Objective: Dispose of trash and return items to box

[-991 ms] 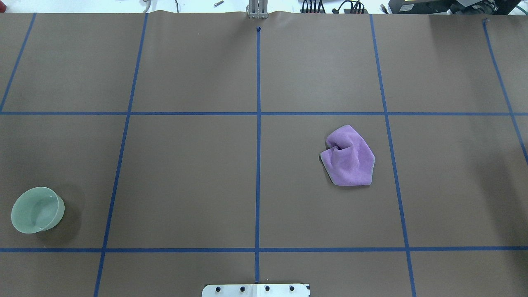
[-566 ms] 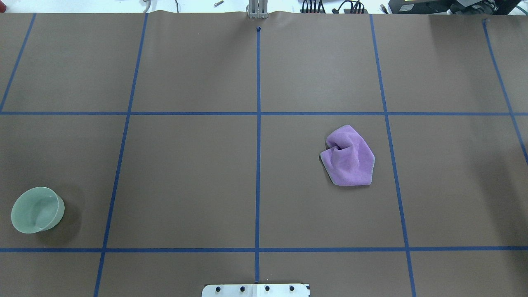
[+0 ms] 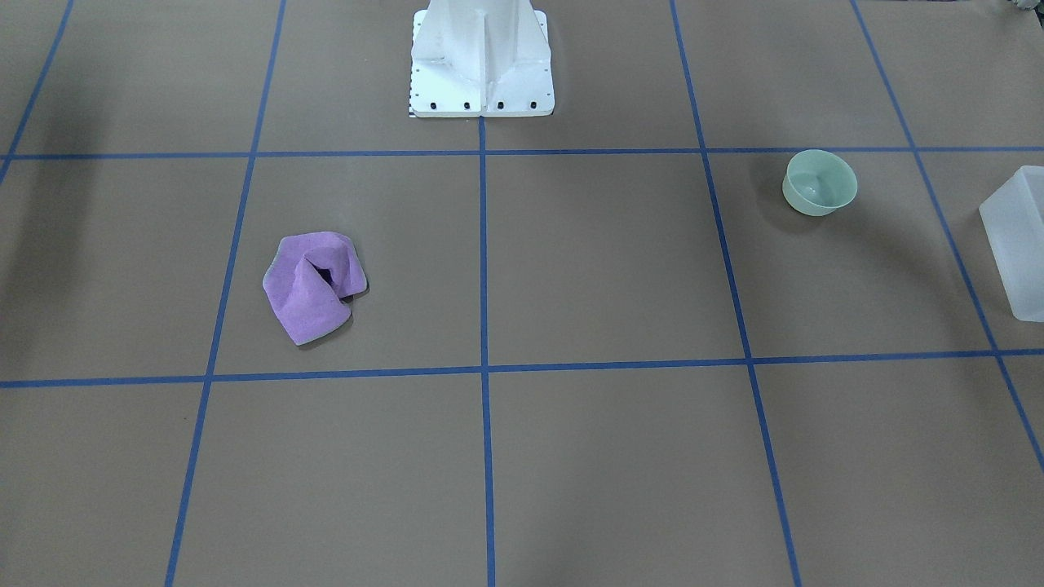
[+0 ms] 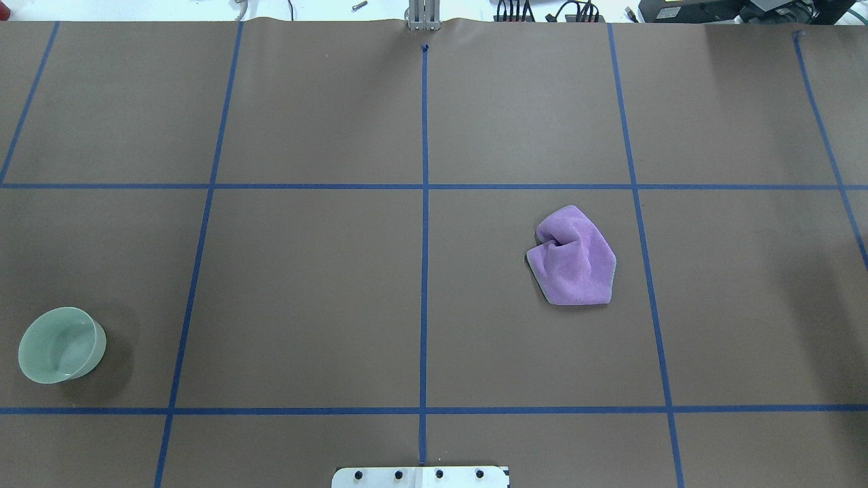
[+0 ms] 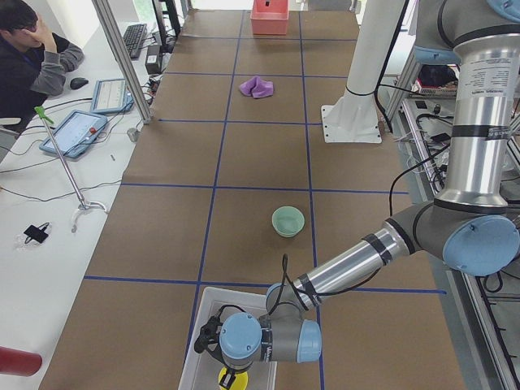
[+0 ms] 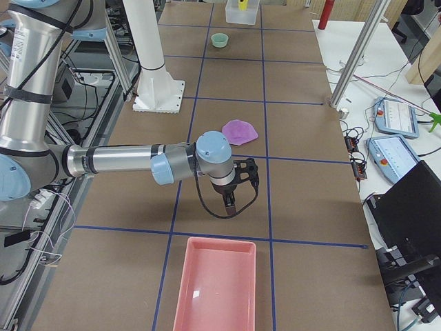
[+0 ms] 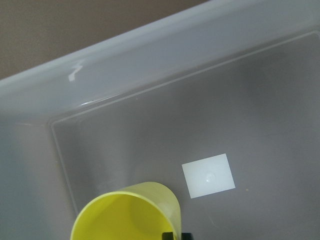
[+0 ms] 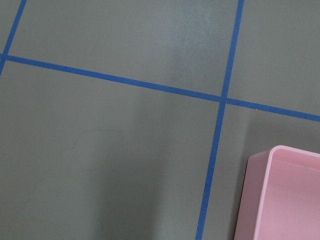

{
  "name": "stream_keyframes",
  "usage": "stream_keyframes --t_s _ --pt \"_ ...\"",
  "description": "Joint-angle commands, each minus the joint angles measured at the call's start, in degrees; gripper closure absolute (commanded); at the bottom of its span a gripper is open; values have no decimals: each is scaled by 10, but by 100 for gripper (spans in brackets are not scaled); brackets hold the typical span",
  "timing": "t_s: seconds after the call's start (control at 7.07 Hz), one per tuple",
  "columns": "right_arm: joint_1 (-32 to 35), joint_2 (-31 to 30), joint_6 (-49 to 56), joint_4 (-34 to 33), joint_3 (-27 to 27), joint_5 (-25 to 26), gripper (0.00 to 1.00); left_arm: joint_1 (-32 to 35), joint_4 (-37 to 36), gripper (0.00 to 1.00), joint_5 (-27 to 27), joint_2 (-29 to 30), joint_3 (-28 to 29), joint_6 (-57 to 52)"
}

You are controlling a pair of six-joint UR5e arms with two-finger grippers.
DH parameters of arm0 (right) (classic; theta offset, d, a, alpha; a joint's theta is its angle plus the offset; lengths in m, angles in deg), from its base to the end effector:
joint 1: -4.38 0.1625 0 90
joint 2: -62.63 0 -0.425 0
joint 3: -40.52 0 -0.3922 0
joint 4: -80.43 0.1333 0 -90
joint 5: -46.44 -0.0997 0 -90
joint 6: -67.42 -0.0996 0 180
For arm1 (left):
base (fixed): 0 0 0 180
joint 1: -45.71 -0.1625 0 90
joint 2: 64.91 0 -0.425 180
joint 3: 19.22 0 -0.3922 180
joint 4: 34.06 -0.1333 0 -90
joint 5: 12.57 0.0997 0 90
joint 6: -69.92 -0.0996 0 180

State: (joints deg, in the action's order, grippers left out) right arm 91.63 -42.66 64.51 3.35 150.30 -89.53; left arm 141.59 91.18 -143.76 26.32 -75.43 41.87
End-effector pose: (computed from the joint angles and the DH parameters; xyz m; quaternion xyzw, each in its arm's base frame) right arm 0.0427 -0.3973 0.5780 0.1201 -0.3924 -0.0578 0.9101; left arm -0.1127 -0.4335 0.8687 0.1235 0.3300 0.1880 0.9168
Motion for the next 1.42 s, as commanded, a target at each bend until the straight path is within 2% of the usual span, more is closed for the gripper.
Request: stream_keyframes --t_s 0.0,0.14,0.42,0.57,0.71,0.85,0.99,1.27 --pt "0 0 0 0 0 0 0 -2 -3 2 -1 2 -31 -1" --pt "0 0 0 0 -5 0 0 -1 -34 2 -42 3 -70 4" --pt "0 0 0 0 -5 -1 0 2 -201 2 -57 -28 -259 49" --pt "0 0 -1 -1 -6 -1 0 -4 -233 2 -57 -76 -374 137" --pt "0 0 -1 -1 -6 -1 0 -39 -236 2 -57 -121 -461 218" --pt "0 0 0 -1 -9 0 0 -88 -235 2 -57 -139 -518 307" --pt "0 1 0 -1 -11 0 0 -140 -231 2 -54 -139 -549 379" --pt "0 1 -1 -1 -11 0 0 -252 -202 2 -17 -139 -580 473"
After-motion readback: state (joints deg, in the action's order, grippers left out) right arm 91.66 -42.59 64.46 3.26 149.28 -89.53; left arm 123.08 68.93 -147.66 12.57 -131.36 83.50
